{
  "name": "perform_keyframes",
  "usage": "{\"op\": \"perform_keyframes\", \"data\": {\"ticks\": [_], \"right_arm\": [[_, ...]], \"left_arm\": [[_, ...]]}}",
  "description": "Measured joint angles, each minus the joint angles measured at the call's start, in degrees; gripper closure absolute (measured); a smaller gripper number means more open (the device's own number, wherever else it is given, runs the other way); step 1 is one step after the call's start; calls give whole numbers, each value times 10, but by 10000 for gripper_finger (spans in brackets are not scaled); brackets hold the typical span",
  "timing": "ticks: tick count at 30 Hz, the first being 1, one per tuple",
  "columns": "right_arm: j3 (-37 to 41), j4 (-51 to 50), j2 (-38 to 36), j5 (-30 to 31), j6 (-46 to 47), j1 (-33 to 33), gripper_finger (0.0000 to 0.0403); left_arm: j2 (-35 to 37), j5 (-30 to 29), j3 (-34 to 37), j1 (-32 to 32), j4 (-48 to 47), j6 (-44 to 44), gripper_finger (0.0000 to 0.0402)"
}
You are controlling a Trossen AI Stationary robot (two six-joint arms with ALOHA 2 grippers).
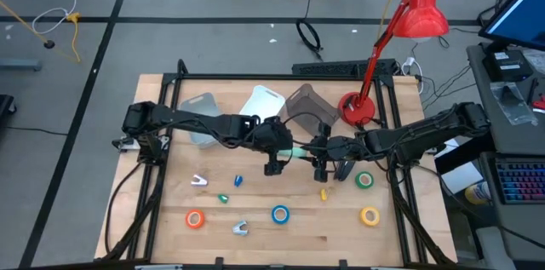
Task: Pick and place Stapler, Stapler remover, tape
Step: Put the large light green stapler into the gray bin
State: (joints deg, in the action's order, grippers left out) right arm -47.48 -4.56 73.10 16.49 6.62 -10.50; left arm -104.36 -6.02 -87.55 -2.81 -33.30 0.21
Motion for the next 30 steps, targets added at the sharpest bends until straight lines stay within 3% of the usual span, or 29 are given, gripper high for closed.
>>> {"op": "perform_keyframes", "data": {"ticks": [30], "right_arm": [[0,-3,0,2,0,0,279]], "left_arm": [[-14,-8,0,0,2,8,5]]}}
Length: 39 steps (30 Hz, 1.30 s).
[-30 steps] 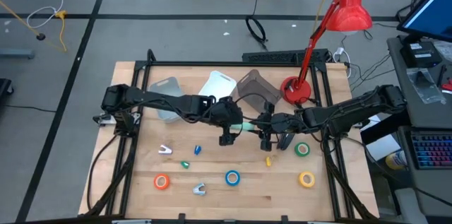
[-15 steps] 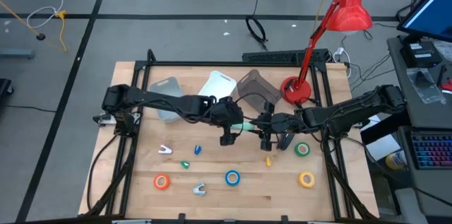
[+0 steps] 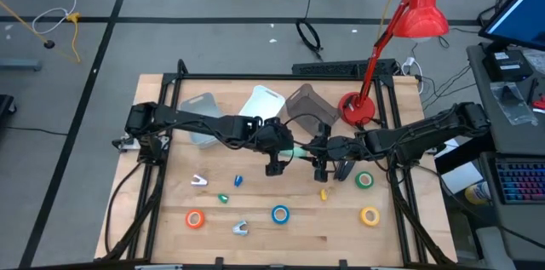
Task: Pick and place Stapler, Stapler remover, tape
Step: Put the large light green stapler into the gray bin
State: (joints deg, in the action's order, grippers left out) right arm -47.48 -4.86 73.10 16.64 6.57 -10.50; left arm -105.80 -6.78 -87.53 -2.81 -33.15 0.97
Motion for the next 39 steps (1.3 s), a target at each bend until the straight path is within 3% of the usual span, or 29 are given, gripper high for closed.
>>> {"op": "perform_keyframes", "data": {"ticks": [23,34,39], "right_arm": [[0,0,0,-2,0,0,279],[0,-1,0,-3,0,0,279],[0,-1,0,-3,0,0,279]], "left_arm": [[0,-11,0,0,0,-6,5],[0,23,0,0,0,11,5],[0,23,0,0,0,14,38]]}}
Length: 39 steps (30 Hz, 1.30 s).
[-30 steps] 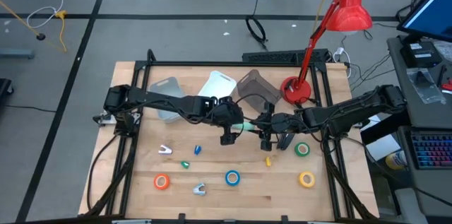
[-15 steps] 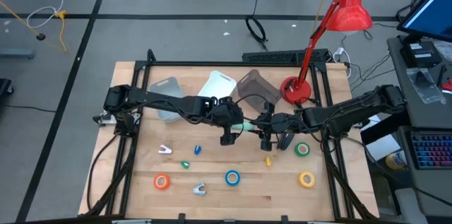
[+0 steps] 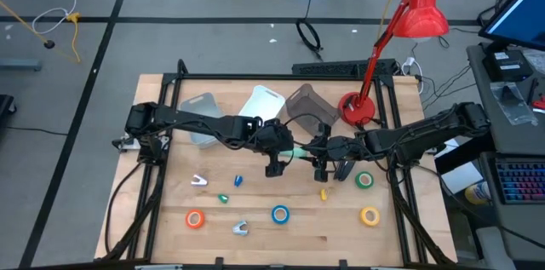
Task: Pick and place Stapler, Stapler remover, tape
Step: Put the large light green stapler into the gray bin
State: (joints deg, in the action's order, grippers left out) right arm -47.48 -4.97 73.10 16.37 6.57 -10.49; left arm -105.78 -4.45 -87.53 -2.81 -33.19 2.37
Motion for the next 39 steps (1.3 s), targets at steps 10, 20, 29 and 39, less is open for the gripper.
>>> {"op": "perform_keyframes", "data": {"ticks": [10,20,29,39], "right_arm": [[0,0,0,0,0,0,279],[0,0,0,-12,-1,0,279],[0,0,0,-7,2,0,265],[0,-1,-5,-29,2,1,220]], "left_arm": [[0,1,0,0,0,7,157],[0,23,0,-1,-1,3,274],[0,26,0,0,-1,8,274],[0,23,0,0,-18,12,274]]}}
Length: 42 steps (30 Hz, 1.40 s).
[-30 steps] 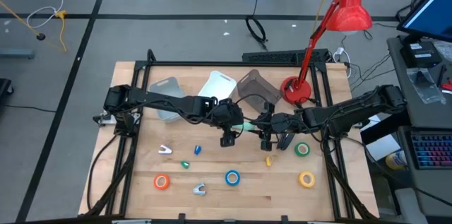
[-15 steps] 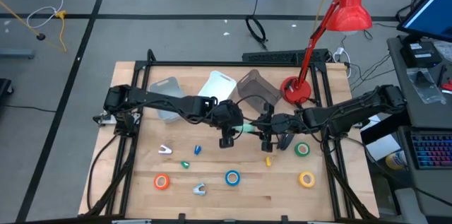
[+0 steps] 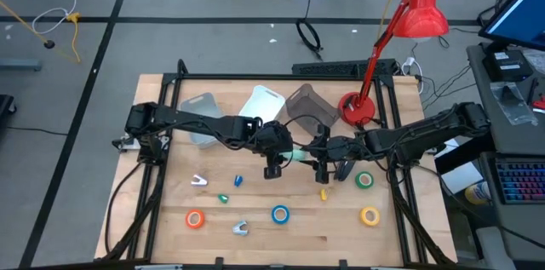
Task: Pick and place Stapler, Stapler remover, tape
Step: Put the large light green stapler into the gray bin
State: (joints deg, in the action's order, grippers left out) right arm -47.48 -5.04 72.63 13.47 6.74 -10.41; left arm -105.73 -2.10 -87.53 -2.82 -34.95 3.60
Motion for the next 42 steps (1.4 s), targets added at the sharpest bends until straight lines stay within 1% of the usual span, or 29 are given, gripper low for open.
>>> {"op": "perform_keyframes", "data": {"ticks": [5,10,17,20,23,27,33,36,39,42], "right_arm": [[0,-12,-21,0,-4,0,218],[0,-69,-54,0,1,0,225],[0,-204,-101,0,69,0,233],[0,-238,-119,0,103,0,234],[0,-250,-131,0,121,0,234],[0,-250,-139,0,121,-1,234],[0,-247,-140,0,121,-1,234],[0,-241,-140,0,121,-1,234],[0,-238,-140,0,121,-1,234],[0,-235,-140,0,121,-1,234]], "left_arm": [[0,-27,0,0,-55,7,274],[0,-56,0,6,-129,50,274],[0,-94,0,33,-224,136,274],[1,-118,0,45,-261,158,274],[13,-138,0,54,-287,167,274],[51,-151,0,63,-309,176,273],[136,-158,0,65,-342,205,273],[181,-197,0,65,-387,235,273],[218,-264,0,67,-441,270,273],[251,-296,2,75,-473,297,273]]}}
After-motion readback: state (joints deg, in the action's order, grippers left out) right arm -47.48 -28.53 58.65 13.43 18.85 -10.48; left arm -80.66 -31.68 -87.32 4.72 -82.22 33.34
